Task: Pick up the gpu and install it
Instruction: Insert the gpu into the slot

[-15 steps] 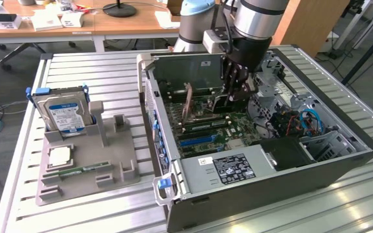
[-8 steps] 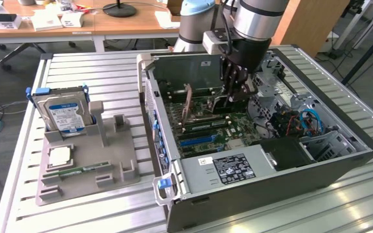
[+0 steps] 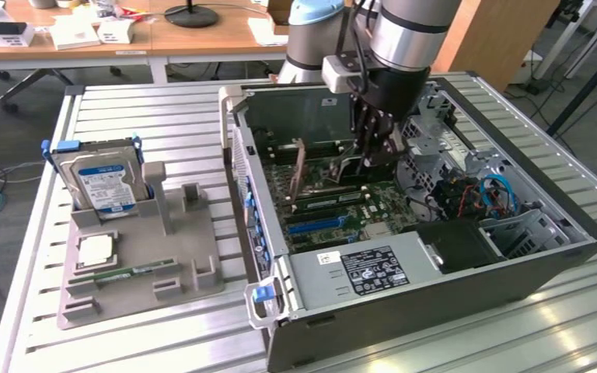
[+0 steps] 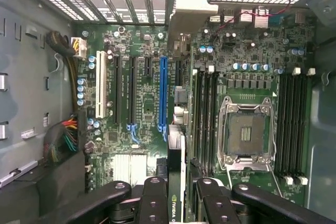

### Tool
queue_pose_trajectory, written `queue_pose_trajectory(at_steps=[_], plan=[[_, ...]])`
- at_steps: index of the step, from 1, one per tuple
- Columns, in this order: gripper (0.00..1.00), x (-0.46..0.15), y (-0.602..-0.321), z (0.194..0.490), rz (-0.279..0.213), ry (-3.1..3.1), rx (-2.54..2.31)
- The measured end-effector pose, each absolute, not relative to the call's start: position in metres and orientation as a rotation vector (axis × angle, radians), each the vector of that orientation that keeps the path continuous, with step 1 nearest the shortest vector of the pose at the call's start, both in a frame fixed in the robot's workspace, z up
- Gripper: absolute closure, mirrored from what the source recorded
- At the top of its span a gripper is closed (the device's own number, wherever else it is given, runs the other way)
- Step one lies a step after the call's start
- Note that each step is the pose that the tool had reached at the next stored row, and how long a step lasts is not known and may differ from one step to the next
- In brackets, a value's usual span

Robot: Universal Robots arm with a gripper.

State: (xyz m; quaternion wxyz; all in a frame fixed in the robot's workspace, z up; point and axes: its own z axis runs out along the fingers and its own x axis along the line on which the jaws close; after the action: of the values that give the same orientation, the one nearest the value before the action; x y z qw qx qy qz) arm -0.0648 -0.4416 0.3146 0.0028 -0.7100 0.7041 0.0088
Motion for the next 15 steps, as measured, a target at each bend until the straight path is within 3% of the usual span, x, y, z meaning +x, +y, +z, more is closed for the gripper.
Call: queue_pose_trajectory(at_steps=[15], plan=[[0.74, -0.068, -0.442, 0.301, 0.026, 2.178, -2.255]])
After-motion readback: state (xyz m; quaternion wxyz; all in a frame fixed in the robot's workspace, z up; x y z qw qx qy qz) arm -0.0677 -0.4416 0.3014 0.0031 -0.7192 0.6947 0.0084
